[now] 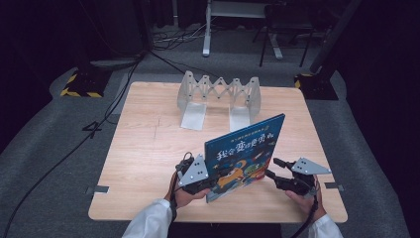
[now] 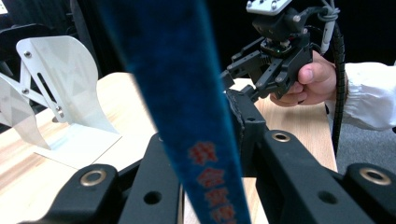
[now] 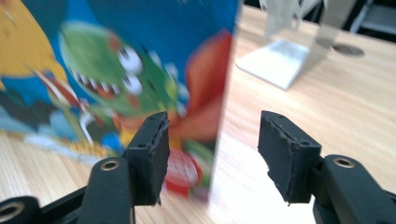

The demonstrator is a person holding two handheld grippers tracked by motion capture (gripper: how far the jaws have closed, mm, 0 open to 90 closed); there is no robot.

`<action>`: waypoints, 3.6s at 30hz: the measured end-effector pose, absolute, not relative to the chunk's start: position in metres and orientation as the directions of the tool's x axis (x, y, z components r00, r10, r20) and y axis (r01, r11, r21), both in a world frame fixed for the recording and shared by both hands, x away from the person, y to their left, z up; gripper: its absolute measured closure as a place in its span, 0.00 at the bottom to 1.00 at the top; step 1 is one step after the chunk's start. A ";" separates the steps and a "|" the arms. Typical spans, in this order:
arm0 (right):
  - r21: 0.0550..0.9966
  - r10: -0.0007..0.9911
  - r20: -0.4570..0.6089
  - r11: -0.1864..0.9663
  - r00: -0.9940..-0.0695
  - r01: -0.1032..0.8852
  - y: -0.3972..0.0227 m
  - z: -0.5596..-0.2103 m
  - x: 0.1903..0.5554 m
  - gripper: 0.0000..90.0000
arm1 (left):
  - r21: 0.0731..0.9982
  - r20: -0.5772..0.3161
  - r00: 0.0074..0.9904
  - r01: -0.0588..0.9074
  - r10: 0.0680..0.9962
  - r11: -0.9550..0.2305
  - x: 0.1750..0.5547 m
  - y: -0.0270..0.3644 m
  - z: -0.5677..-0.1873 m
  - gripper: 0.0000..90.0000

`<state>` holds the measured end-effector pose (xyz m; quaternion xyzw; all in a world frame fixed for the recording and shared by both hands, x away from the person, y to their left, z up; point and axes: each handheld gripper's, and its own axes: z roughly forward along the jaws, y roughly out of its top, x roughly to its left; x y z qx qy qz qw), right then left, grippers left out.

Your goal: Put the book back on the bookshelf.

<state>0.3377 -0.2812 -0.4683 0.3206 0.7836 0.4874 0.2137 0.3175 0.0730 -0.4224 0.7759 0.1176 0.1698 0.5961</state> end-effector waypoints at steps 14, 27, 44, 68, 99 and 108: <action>0.860 0.788 0.023 0.298 -0.615 0.414 -0.315 -0.488 0.358 0.44 | 0.962 0.177 0.871 -0.055 0.458 -0.268 0.330 0.071 -0.411 0.92; 0.825 0.773 0.008 0.354 -0.635 0.441 -0.308 -0.494 0.361 0.42 | 0.973 0.150 0.814 -0.019 0.562 -0.231 0.344 0.096 -0.401 0.92; 0.799 0.760 -0.015 0.400 -0.650 0.449 -0.303 -0.498 0.362 0.41 | 0.973 0.162 0.730 -0.005 0.663 -0.232 0.353 0.131 -0.391 0.92; 0.796 0.754 -0.016 0.407 -0.656 0.448 -0.302 -0.499 0.362 0.41 | 0.995 0.064 0.566 0.025 0.822 -0.094 0.363 0.189 -0.386 0.92; 0.788 0.743 -0.034 0.431 -0.669 0.439 -0.299 -0.500 0.361 0.40 | 0.989 -0.039 0.447 0.146 0.894 -0.030 0.412 0.153 -0.426 0.91; 0.784 0.744 -0.036 0.436 -0.668 0.443 -0.298 -0.500 0.361 0.38 | 0.987 -0.083 0.409 0.161 0.909 0.017 0.425 0.147 -0.430 0.91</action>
